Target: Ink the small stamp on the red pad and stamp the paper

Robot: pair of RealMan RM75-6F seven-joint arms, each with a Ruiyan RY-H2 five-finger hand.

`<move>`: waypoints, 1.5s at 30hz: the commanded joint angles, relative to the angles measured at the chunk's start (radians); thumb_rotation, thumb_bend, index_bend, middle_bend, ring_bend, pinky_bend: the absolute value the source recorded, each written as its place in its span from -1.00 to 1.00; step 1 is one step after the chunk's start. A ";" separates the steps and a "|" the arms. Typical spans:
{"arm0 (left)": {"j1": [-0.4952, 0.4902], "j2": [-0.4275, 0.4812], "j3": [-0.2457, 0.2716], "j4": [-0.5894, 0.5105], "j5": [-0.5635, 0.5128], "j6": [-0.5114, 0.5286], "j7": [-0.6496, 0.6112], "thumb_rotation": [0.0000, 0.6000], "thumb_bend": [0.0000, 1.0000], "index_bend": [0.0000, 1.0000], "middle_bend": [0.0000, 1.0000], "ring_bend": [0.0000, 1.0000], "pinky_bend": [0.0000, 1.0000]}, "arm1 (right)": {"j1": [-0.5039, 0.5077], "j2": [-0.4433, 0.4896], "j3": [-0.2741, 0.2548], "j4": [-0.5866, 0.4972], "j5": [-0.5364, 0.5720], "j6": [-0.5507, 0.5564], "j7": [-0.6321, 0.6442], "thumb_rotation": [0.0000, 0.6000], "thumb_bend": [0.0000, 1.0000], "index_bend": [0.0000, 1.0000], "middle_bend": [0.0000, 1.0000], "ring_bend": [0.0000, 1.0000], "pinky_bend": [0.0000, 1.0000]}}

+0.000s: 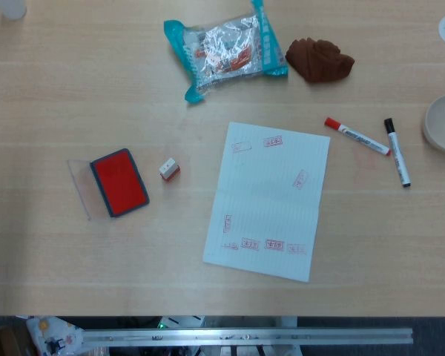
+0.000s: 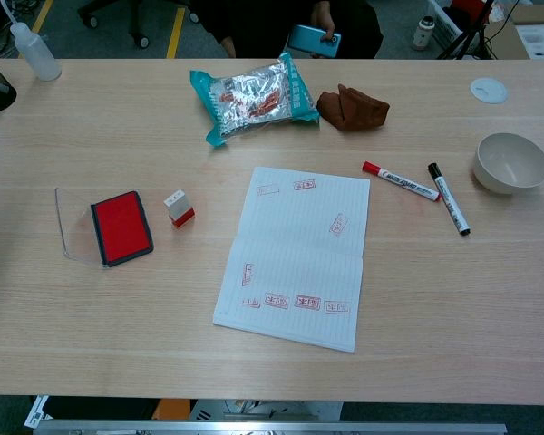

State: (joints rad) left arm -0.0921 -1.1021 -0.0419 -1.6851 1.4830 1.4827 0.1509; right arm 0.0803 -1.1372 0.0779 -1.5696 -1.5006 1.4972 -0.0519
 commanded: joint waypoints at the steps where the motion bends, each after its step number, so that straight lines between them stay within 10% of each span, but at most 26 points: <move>1: -0.001 -0.001 -0.001 0.002 -0.002 -0.002 0.002 1.00 -0.50 -0.76 -0.82 -0.78 -0.63 | 0.001 -0.002 0.000 0.001 0.001 -0.002 -0.002 1.00 -0.59 -0.59 -0.34 -0.64 -0.65; 20: -0.043 0.026 -0.015 -0.015 0.031 -0.034 -0.061 1.00 -0.50 -0.75 -0.82 -0.76 -0.61 | 0.000 -0.008 0.002 0.005 -0.004 0.006 0.003 1.00 -0.59 -0.59 -0.34 -0.64 -0.65; 26: -0.103 0.052 -0.035 -0.047 0.039 -0.105 -0.102 1.00 -0.50 -0.75 -0.76 -0.62 -0.26 | 0.005 -0.005 0.006 0.003 0.001 0.000 0.001 1.00 -0.59 -0.59 -0.34 -0.64 -0.65; 37: -0.220 0.044 -0.070 -0.107 0.049 -0.220 -0.077 1.00 -0.50 -0.63 -0.03 0.26 0.86 | 0.015 0.000 0.012 0.007 0.007 -0.014 0.001 1.00 -0.59 -0.59 -0.34 -0.64 -0.65; 45: -0.283 0.003 -0.076 -0.139 -0.008 -0.306 0.092 1.00 -0.50 -0.53 0.61 0.72 1.00 | 0.030 -0.004 0.012 0.026 0.011 -0.040 0.015 1.00 -0.59 -0.59 -0.34 -0.64 -0.65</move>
State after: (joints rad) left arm -0.3527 -1.0852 -0.1136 -1.8111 1.5027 1.2065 0.1920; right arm 0.1093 -1.1408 0.0900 -1.5449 -1.4901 1.4585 -0.0384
